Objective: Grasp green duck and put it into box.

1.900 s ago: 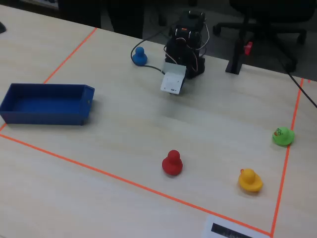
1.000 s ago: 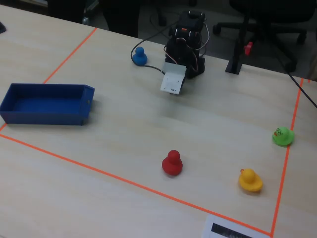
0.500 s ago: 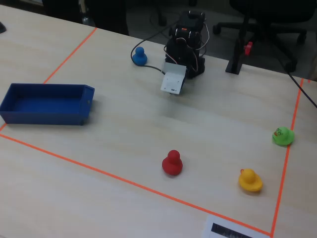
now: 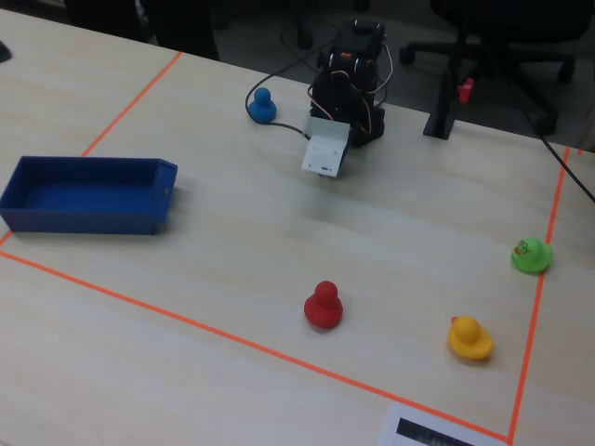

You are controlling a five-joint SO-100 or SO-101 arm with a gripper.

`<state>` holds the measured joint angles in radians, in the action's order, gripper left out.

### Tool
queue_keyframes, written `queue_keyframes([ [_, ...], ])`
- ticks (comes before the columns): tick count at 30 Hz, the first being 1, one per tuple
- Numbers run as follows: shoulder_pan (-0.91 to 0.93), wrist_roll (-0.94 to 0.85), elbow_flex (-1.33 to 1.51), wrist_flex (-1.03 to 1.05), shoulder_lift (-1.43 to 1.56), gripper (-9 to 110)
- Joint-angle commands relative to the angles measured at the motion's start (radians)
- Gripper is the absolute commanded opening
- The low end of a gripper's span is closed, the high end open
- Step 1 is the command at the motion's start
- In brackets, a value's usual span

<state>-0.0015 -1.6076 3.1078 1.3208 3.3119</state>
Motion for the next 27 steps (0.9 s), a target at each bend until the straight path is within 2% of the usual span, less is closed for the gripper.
queue_keyframes([
  [1, -0.008, 0.008, 0.003, 0.028, 0.000, 0],
  [15, -0.008, 0.008, 0.003, 0.028, 0.000, 3],
  [19, -0.002, -0.003, 0.003, 0.025, -0.005, 0],
  [21, -0.031, -0.023, 0.000, -0.034, -0.040, 0],
  [24, -0.129, -0.015, -0.058, -0.249, -0.190, 2],
  [27, -0.222, 0.025, -0.187, -0.437, -0.357, 15],
])
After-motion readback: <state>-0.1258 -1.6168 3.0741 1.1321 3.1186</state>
